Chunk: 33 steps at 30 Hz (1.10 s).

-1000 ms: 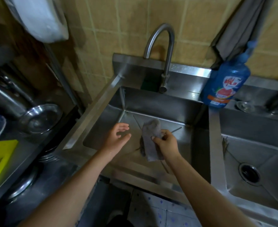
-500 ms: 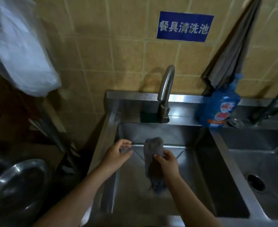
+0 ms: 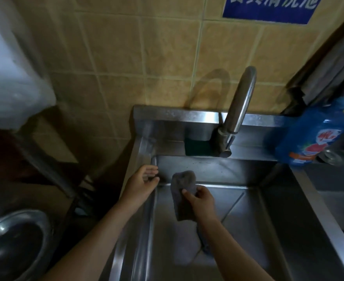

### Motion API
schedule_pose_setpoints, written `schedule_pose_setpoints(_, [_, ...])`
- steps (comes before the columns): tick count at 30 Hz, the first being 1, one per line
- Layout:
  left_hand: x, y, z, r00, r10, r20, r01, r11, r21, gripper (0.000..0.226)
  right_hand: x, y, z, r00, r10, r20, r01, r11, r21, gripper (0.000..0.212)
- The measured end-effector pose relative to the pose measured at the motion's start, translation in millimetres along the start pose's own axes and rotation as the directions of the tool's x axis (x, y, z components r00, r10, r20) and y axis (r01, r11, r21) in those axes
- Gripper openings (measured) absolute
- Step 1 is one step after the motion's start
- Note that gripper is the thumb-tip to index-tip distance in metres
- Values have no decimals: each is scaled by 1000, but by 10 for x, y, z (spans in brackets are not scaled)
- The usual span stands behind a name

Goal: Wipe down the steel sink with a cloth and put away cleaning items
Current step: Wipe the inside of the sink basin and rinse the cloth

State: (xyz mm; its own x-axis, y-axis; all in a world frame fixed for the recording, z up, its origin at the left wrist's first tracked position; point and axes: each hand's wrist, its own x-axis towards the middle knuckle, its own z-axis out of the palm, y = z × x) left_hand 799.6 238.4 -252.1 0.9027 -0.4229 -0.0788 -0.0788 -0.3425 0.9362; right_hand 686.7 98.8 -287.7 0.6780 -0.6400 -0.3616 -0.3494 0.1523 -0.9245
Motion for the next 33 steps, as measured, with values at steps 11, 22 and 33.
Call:
schedule_pose_setpoints(11, [922, -363, -11, 997, 67, 29, -69, 996, 64, 31, 896, 197, 763, 989, -136, 52, 118, 956, 270, 14])
schedule_pose_setpoints(22, [1454, -604, 30, 949, 256, 183, -313, 829, 464, 33, 1529, 553, 1356, 923, -40, -383, 164, 941, 296, 18])
schedule_pose_setpoints(33, [1492, -707, 32, 924, 335, 186, -382, 760, 526, 31, 1566, 522, 1592, 805, 117, -582, 31, 971, 238, 49])
